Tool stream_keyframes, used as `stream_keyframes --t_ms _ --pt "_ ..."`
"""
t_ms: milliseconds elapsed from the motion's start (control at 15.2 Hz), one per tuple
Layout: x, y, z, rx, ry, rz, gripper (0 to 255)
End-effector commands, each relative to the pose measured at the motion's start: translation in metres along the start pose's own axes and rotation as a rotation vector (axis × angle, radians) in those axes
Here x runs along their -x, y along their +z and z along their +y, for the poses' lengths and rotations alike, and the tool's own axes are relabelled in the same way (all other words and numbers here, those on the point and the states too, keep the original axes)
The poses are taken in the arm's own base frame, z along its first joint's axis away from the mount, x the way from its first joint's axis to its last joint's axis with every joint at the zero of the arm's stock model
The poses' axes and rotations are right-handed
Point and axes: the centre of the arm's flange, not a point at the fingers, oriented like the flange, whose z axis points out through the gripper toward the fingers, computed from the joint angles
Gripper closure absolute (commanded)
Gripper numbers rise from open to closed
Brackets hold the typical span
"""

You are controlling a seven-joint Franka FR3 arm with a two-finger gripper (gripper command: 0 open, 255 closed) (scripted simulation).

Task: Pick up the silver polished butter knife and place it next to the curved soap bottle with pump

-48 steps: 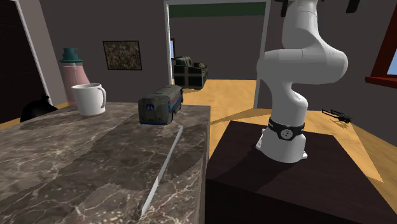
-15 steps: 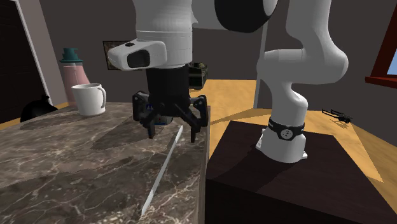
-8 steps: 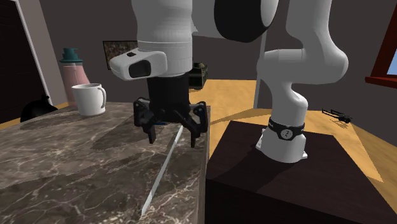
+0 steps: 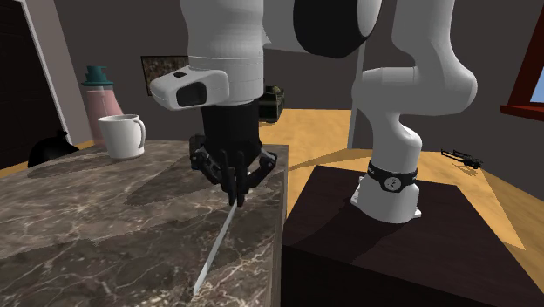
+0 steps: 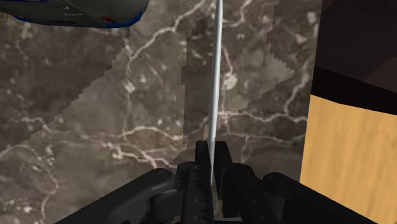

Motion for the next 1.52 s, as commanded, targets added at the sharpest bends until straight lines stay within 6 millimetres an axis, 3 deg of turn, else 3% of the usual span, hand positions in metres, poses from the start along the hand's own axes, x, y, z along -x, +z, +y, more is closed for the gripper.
stream_keyframes --t_ms 0,198,1452 --pt "0.0 0.0 0.0 0.0 0.0 0.0 255" --pt "0.0 0.0 0.0 0.0 0.0 0.0 255" --pt "0.014 -0.099 0.004 0.0 0.0 0.0 255"
